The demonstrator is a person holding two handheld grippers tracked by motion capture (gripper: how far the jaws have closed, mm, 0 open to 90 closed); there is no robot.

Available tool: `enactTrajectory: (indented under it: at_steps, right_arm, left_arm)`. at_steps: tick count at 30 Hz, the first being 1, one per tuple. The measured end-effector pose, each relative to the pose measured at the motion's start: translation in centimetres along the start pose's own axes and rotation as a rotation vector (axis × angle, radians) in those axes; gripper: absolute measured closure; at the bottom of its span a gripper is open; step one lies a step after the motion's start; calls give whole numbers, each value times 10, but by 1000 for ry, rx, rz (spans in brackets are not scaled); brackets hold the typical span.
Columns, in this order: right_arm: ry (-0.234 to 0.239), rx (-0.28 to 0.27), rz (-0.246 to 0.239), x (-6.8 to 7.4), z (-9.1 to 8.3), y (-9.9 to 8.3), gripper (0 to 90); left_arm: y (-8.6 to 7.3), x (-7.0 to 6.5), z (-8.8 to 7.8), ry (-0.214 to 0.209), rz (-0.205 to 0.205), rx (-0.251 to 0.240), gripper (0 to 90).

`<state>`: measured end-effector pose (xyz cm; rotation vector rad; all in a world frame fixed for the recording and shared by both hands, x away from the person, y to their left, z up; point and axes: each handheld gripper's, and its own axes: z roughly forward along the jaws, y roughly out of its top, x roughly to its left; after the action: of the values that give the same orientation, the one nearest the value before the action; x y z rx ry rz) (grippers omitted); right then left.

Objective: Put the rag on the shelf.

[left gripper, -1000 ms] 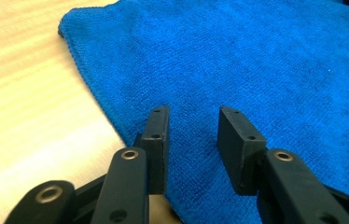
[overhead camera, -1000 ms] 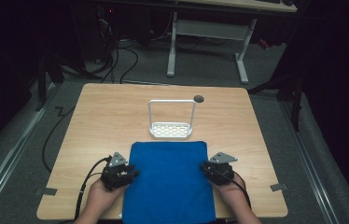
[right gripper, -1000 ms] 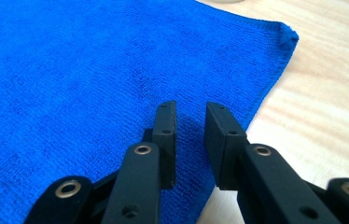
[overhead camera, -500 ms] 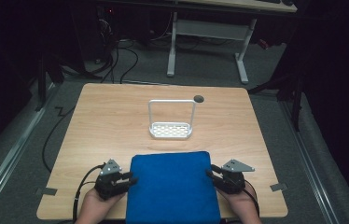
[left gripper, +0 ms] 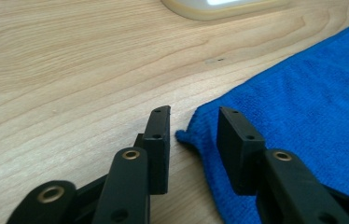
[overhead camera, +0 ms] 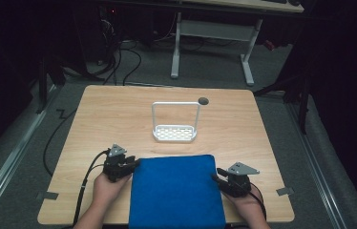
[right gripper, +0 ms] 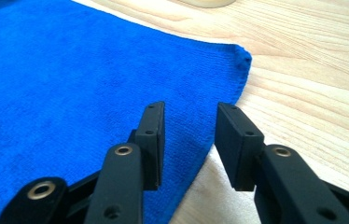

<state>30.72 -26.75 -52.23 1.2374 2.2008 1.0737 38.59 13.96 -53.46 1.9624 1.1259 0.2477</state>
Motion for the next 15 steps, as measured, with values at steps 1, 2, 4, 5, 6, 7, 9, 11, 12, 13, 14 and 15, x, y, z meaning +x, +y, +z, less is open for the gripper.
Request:
enactTrajectory:
  at_steps: [1, 2, 4, 5, 6, 7, 9, 11, 12, 13, 14, 15]
  right_arm:
    - [-5, 1, 7, 0, 0, 0, 625]
    - [-12, 0, 3, -1, 1, 0, 614]
    - [-28, -10, 11, -2, 2, 2, 600]
    - [-30, -22, 7, -2, 3, 2, 598]
    - [-30, -25, -3, -3, 4, 3, 599]
    - [-33, -27, 2, -2, 4, 4, 610]
    - [-32, -27, 12, -3, 6, 8, 620]
    - [-58, -21, 22, -7, 12, 16, 603]
    - [-58, -21, 22, -7, 12, 16, 603]
    - [-74, -19, 19, -9, 15, 19, 588]
    - [-74, -14, 36, -12, 19, 24, 565]
    - [-66, -9, 44, -16, 23, 28, 560]
  left_arm:
    - [0, -1, 1, -3, 5, 1, 689]
    - [0, -3, 1, -4, 11, 3, 693]
    - [-1, -5, 2, -17, 14, 4, 739]
    - [-1, -5, 3, -17, 13, 2, 755]
    - [-1, -5, 3, -16, 13, 1, 767]
    - [-1, -5, 3, -17, 6, 0, 789]
    - [-2, -2, 3, -24, -9, 0, 831]
    - [-2, -2, 3, -32, -6, 1, 859]
    - [-2, -3, 3, -30, 1, 2, 859]
    - [-2, -4, 3, -29, 10, 2, 861]
    - [-2, -4, 3, -31, 10, 2, 862]
    - [-2, -4, 3, -33, 8, 3, 862]
